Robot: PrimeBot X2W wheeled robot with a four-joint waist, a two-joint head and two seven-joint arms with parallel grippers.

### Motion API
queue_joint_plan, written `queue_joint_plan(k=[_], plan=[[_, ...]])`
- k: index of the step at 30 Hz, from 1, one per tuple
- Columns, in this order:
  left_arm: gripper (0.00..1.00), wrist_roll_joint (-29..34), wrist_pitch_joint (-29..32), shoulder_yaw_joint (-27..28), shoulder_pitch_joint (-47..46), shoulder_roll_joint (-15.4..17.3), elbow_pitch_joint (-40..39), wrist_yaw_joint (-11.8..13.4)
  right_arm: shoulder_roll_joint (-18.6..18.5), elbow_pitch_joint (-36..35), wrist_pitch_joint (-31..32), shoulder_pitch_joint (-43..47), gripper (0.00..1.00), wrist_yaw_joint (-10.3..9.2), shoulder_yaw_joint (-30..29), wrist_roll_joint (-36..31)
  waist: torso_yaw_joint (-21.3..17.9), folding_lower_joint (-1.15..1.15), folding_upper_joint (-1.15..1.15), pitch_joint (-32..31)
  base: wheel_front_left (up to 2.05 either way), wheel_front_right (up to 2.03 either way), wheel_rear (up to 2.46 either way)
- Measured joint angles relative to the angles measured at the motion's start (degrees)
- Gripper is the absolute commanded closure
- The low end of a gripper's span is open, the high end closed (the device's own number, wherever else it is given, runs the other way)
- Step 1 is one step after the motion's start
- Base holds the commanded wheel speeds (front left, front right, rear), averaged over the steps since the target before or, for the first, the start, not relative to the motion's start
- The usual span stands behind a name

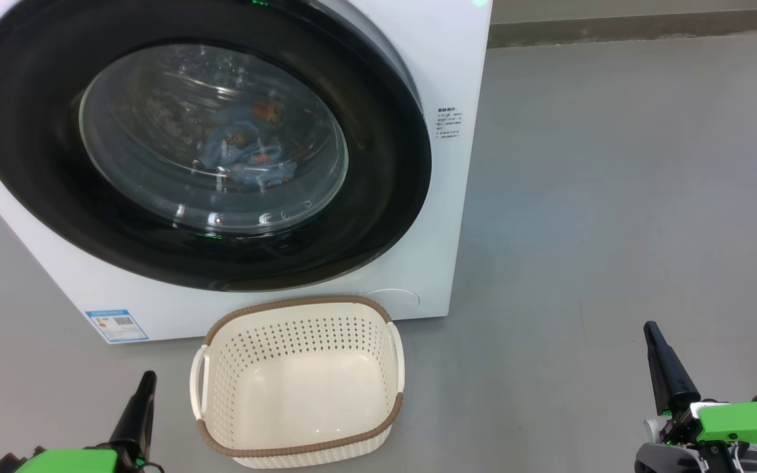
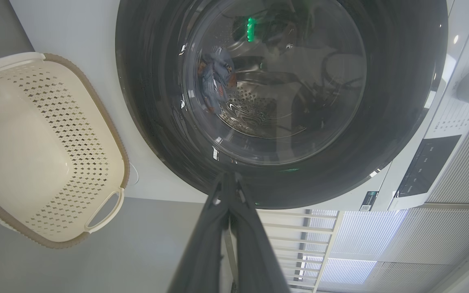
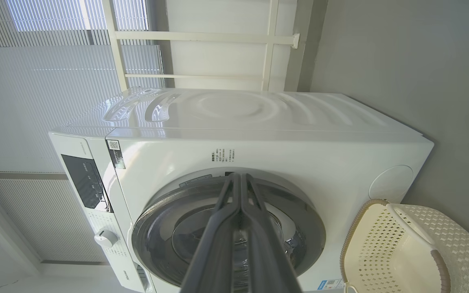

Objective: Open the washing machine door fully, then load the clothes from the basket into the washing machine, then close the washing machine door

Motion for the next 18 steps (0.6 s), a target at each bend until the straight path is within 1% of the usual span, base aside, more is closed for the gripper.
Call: queue_joint_plan(k=[18], plan=[[1.00, 0.00, 0.00, 0.00, 0.00, 0.00, 0.00, 0.00, 0.00, 0.00, 0.00, 0.00, 1.00, 0.00, 0.00, 0.00, 0.00, 0.00, 0.00, 0.00, 0.00, 0.00, 0.00]])
